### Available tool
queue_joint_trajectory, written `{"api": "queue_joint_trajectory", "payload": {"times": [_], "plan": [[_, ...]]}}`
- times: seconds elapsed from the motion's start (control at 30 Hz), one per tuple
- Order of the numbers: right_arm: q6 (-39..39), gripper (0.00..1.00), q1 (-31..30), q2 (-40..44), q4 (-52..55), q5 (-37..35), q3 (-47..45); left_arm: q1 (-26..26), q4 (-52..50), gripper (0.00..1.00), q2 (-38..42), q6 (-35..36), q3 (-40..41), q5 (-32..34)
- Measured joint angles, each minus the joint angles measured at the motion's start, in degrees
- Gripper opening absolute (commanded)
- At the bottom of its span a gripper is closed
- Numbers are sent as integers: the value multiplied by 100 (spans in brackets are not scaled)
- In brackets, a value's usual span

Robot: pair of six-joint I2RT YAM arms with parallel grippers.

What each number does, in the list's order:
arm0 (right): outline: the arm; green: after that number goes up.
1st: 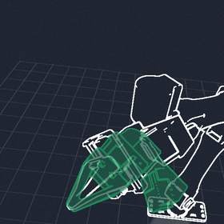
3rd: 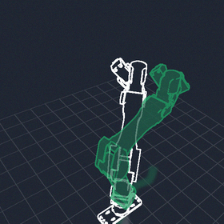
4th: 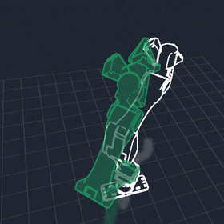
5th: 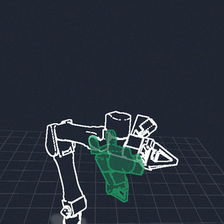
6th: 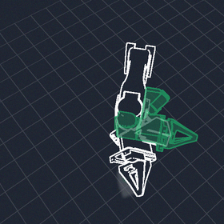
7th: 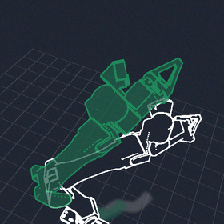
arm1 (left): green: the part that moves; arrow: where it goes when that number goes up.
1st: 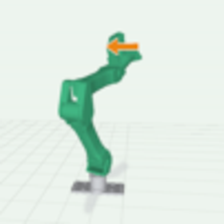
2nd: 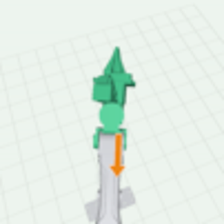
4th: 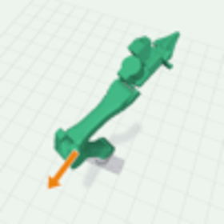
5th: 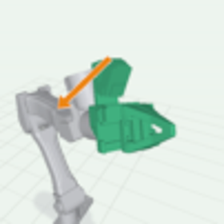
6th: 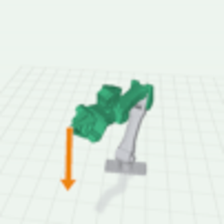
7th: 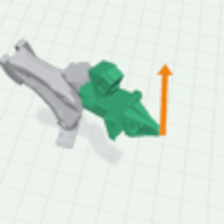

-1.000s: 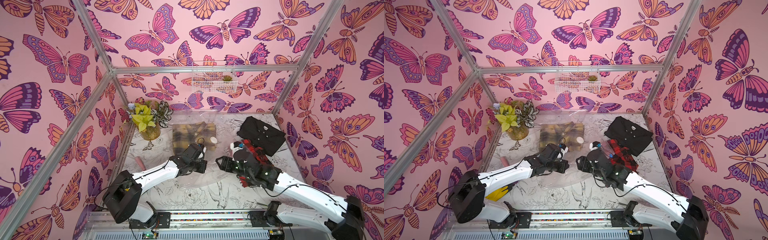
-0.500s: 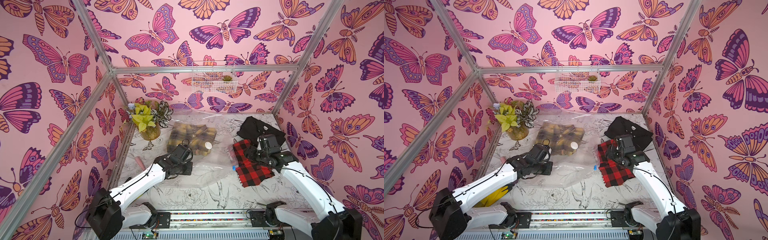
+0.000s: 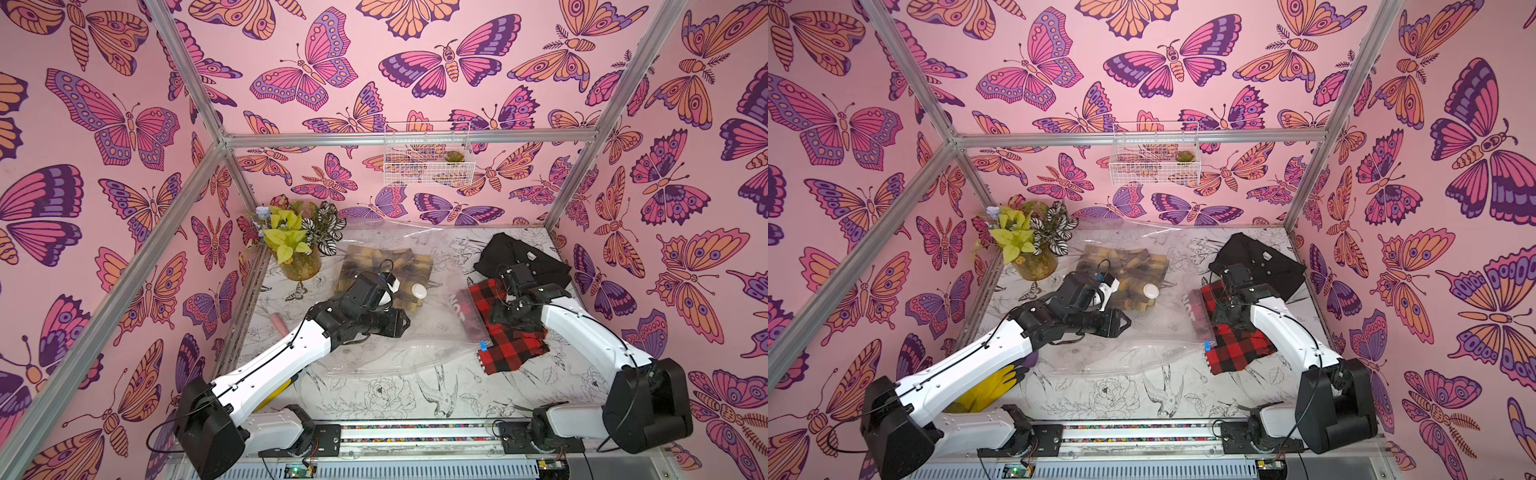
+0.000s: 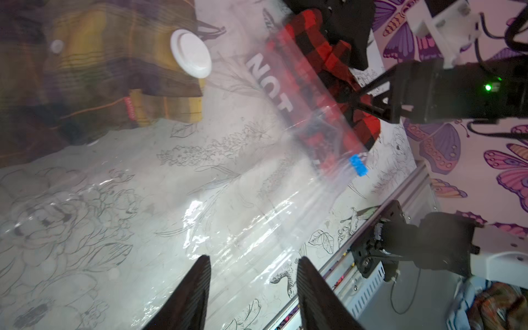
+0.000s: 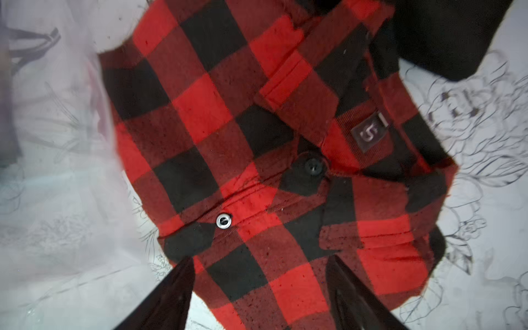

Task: Place the folded shirt into the vacuum bag
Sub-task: Pick up the shirt from the center of the board.

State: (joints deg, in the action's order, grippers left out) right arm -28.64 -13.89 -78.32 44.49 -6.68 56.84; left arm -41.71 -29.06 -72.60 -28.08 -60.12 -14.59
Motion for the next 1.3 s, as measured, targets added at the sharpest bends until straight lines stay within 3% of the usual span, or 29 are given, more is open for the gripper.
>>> {"api": "queue_joint_trajectory", "payload": {"times": [0.27,0.4,0.5,0.77,0.87,1.07,1.23,1.3], "plan": [[170,77,-96,-487,68,-83,719,-173,1246,54,-1228,87,-120,-494],[195,73,-343,-929,118,-188,892,-463,1882,46,-2037,90,-92,-514],[197,68,-153,-946,144,-289,798,-551,2236,42,-2367,55,129,-483],[105,87,214,-911,243,-575,597,-234,2608,41,-2345,-31,1327,-210],[-24,99,245,-916,275,-638,369,-96,2673,41,-2135,-79,1593,-170],[-247,99,643,-944,219,-654,-61,-7,2667,41,-1832,-138,1757,-127],[-306,99,1187,-1591,-114,81,-212,-4,2669,40,-1733,-181,1755,-166],[-332,92,1279,-1703,-205,330,-197,-9,2669,39,-1690,-181,1749,-192]]}}
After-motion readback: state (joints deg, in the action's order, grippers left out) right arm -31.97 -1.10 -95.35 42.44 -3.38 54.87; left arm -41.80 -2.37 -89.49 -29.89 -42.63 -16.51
